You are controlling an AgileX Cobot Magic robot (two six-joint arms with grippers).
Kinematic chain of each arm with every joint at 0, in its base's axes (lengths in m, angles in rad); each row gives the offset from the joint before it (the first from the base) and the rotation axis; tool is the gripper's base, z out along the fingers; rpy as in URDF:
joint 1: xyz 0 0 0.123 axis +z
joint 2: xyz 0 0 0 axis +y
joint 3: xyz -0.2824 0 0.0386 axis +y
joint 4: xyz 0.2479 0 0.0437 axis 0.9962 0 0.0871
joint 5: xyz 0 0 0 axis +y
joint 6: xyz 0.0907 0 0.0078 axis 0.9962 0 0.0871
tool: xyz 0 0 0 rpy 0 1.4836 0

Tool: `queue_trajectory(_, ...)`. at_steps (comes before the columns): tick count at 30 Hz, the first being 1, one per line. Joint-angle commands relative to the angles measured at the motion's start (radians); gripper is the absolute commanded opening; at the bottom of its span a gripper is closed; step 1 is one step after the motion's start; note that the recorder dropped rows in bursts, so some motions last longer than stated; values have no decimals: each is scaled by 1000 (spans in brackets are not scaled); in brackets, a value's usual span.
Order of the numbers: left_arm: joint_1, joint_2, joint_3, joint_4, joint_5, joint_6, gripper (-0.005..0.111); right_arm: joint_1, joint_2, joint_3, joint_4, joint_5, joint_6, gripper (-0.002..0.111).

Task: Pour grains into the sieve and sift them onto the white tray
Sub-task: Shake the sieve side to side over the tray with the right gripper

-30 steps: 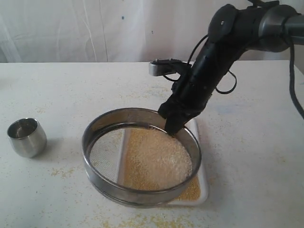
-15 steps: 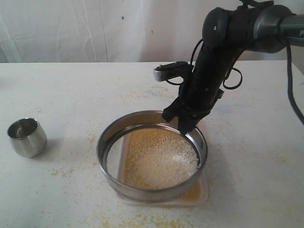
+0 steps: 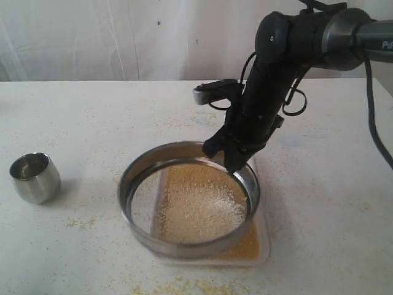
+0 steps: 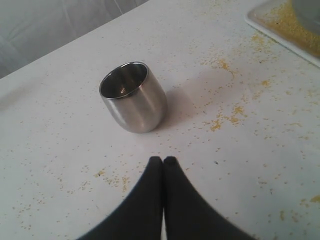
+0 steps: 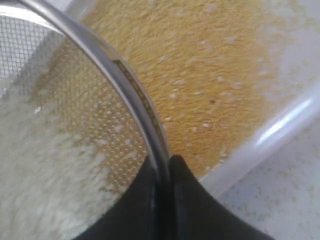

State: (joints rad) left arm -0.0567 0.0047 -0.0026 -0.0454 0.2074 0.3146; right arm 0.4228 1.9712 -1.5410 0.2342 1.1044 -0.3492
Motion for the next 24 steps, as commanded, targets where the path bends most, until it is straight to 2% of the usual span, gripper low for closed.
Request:
queue_trajectory(1, -4, -5, 3, -6, 1, -1, 1, -4, -17, -4, 16, -13, 48, 0)
queue_trajectory(3, -4, -5, 3, -6, 1, -1, 1, -4, -15, -4, 184, 83, -281, 0)
queue_trajectory(4, -4, -5, 3, -6, 1, -1, 1, -4, -15, -4, 159, 61, -256, 0)
queue_trajectory(6, -4, -5, 3, -6, 1, -1, 1, -4, -17, -4, -44, -84, 44, 0)
queue_trajectory(7, -4, -5, 3, -6, 1, -1, 1, -4, -17, -4, -156, -105, 263, 0)
queue_trajectory(8, -4, -5, 3, -6, 1, -1, 1, -4, -17, -4, -183, -92, 330, 0)
queue_trajectory(9, -4, -5, 3, -6, 1, -1, 1, 0, -17, -4, -120, -60, 222, 0)
queue_trajectory(11, -4, -5, 3, -6, 1, -1, 1, 5, -15, -4, 115, 65, -192, 0)
queue_trajectory(12, -4, -5, 3, -6, 1, -1, 1, 5, -15, -4, 141, 74, -247, 0)
queue_trajectory(13, -4, -5, 3, -6, 1, -1, 1, 3, -15, -4, 75, 14, -156, 0)
queue_trajectory(14, -4, -5, 3, -6, 1, -1, 1, -2, -18, -4, -43, -76, 24, 0)
queue_trajectory(16, -4, -5, 3, -6, 1, -1, 1, -4, -18, -4, -234, -121, 355, 0)
queue_trajectory(17, -4, -5, 3, -6, 1, -1, 1, -4, -18, -4, -234, -107, 356, 0)
queue_trajectory(20, -4, -5, 3, -6, 1, -1, 1, 6, -18, -4, 122, 65, -212, 0)
queue_trajectory(21, -4, -5, 3, -6, 1, -1, 1, 6, -16, -4, 199, 102, -320, 0)
queue_trajectory(22, -4, -5, 3, -6, 1, -1, 1, 6, -16, -4, 197, 92, -309, 0)
queue_trajectory(24, -4, -5, 3, -6, 1, -1, 1, 4, -18, -4, 13, -71, -34, 0)
